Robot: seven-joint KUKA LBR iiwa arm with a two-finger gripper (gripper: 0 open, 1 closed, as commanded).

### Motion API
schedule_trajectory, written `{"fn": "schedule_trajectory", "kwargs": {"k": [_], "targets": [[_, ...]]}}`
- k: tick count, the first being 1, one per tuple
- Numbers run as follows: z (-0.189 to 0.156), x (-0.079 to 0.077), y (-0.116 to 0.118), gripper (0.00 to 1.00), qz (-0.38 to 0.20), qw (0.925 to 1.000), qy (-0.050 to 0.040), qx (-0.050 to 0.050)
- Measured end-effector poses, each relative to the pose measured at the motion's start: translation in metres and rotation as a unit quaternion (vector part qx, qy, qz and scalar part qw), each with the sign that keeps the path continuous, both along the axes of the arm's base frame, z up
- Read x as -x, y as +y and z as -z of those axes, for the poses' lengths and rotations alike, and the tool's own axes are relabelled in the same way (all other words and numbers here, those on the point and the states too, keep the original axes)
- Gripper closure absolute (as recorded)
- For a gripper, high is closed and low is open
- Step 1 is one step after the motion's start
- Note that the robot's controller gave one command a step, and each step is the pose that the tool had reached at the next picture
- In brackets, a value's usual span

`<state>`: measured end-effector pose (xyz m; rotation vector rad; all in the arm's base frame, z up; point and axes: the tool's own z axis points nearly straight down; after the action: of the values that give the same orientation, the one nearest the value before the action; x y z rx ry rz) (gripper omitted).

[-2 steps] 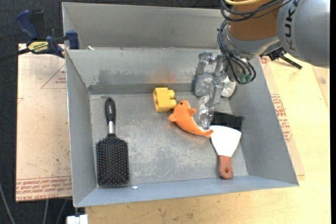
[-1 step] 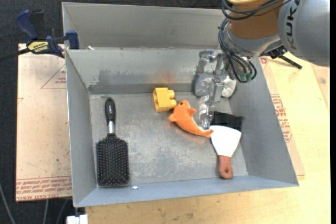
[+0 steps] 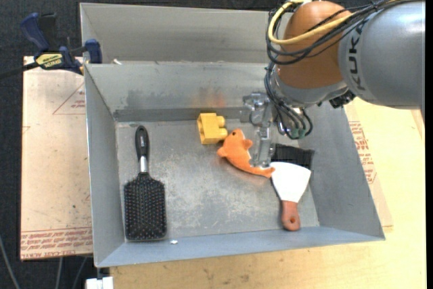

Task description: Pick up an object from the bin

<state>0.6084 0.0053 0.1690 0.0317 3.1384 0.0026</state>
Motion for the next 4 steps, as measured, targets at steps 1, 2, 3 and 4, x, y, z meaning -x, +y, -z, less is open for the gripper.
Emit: {"fn": "schedule_trajectory", "kwargs": {"k": [1,2,3,4], "targets": [[0.040,-0.009,-0.019,0.00,-0.050,0.9987,-0.0003,-0.001],[0.070,-0.016,-0.027,0.00,-0.039,0.9992,-0.0011,0.000],[0.088,-0.015,-0.010,0.00,0.082,0.9967,0.0003,0.000],[0.094,0.011,0.005,1.00,0.043,0.9991,-0.0039,0.000]]}}
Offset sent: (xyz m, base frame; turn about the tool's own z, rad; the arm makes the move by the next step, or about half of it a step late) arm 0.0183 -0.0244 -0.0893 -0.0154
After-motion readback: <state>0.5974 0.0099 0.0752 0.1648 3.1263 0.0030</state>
